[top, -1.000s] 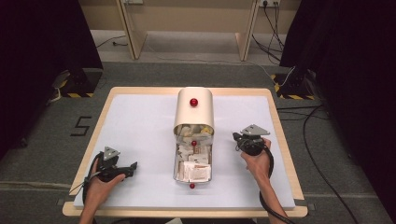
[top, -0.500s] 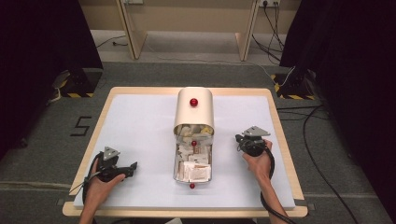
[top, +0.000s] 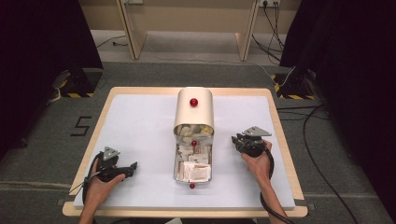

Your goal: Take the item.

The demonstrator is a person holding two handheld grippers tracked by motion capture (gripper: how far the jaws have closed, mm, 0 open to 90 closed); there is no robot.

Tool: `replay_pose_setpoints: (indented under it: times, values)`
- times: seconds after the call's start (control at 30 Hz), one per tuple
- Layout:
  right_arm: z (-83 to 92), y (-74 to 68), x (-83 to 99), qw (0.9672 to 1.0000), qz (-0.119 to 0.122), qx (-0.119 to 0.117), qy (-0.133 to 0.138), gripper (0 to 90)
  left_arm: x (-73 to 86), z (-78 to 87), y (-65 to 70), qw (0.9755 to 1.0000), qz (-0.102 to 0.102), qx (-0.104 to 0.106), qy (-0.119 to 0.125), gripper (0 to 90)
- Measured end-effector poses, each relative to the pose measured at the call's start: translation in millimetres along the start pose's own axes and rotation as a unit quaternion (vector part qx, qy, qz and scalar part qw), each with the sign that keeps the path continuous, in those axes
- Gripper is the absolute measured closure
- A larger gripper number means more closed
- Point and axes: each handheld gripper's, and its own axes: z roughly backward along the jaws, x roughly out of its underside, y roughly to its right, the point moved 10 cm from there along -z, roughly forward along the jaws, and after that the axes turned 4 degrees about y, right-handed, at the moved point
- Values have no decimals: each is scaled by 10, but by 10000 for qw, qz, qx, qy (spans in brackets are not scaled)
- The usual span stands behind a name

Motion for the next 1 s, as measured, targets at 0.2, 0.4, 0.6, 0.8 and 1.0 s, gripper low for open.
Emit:
replay_pose_setpoints:
  times: [0.2, 0.4, 0.6, 0.8, 1.0]
  values:
    - [48, -14, -64, 9999, -38, 7, 98, 662, 0, 0, 0, 10000, -1, 1, 0, 90]
    - [70, -23, -84, 9999, -68, 8, 131, 634, 0, 0, -1, 10000, 3, 5, 2, 90]
    - [141, -38, -125, 9997, -161, 31, 204, 559, -1, 0, -1, 10000, 11, 5, 8, 90]
    - [183, -44, -111, 9994, -284, 58, 169, 474, -1, 1, -1, 10000, 16, 14, 10, 90]
    - [209, -66, -113, 9993, -339, 69, 161, 424, -1, 1, -1, 10000, 16, 15, 11, 90]
